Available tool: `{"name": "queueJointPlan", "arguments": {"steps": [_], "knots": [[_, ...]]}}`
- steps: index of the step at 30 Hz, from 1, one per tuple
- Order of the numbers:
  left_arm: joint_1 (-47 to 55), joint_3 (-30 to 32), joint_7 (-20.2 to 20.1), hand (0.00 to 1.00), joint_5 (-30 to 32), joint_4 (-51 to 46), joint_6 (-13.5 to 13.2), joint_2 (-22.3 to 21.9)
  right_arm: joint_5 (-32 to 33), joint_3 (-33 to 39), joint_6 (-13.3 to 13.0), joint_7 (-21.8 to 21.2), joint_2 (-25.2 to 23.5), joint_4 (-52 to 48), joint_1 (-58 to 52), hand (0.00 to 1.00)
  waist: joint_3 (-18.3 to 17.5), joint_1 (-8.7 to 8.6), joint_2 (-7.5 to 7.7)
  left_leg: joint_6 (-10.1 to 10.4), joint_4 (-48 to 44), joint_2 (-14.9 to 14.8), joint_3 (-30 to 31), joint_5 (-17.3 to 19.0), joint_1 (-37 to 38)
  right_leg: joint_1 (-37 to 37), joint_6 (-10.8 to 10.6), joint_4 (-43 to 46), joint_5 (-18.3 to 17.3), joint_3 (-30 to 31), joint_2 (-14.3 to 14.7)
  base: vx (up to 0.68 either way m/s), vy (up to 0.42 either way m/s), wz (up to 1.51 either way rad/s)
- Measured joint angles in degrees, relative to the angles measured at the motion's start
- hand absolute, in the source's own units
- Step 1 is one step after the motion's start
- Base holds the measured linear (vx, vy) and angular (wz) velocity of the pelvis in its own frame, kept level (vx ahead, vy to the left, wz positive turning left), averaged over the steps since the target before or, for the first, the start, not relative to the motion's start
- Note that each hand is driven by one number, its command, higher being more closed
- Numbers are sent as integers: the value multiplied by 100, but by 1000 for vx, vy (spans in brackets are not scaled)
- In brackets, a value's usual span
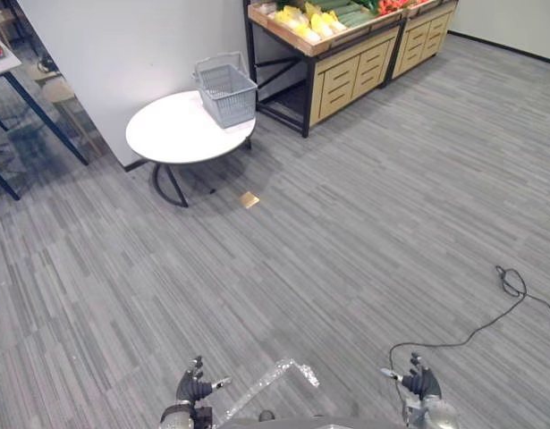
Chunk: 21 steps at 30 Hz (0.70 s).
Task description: Pick vegetable in the basket
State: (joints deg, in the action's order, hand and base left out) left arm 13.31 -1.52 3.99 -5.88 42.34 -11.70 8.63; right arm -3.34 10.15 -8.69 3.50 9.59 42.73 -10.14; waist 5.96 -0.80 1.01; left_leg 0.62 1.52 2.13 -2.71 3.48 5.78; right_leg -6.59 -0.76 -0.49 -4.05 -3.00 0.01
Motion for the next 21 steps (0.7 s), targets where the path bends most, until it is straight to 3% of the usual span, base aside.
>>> {"name": "queueJointPlan", "arguments": {"steps": [3,10,17,19,20,21], "knots": [[17,11,-9,0,105,-322,-29,112,-381,-73,-13,-4,100,-347,-19,0,62,-17,10,3,17,11,-50,2,17,-8,-1,-20,0,-5,-11,68,2,-6],[74,226,5,0,158,-664,-82,99,-400,-75,-84,-4,124,-535,-35,0,93,-30,-42,11,5,20,-52,38,15,-8,-22,-22,-15,-10,-25,12,-1,0],[231,512,158,0,41,-1228,-81,-146,-63,-52,-92,17,134,-818,94,0,141,-9,-195,-125,-1021,-30,-189,731,-649,369,-204,251,-304,24,-38,-20,0,-6],[317,611,182,0,-75,-1471,-89,-180,39,-38,-90,36,100,-818,112,0,152,3,-196,-232,-1364,-11,-233,1046,-866,751,-458,989,-818,-43,-144,60,43,3],[353,636,243,0,-105,-1585,-98,-172,53,-31,-81,61,57,-818,94,0,168,-3,-137,-316,-1466,51,-229,1207,-893,1012,-555,1679,-1065,-143,-252,101,27,0],[355,643,267,0,-134,-1600,-101,-182,53,-43,-67,75,44,-829,114,0,186,28,-173,-382,-1515,69,-210,1284,-901,1438,-569,2612,-1111,-261,-347,132,57,0]]}}
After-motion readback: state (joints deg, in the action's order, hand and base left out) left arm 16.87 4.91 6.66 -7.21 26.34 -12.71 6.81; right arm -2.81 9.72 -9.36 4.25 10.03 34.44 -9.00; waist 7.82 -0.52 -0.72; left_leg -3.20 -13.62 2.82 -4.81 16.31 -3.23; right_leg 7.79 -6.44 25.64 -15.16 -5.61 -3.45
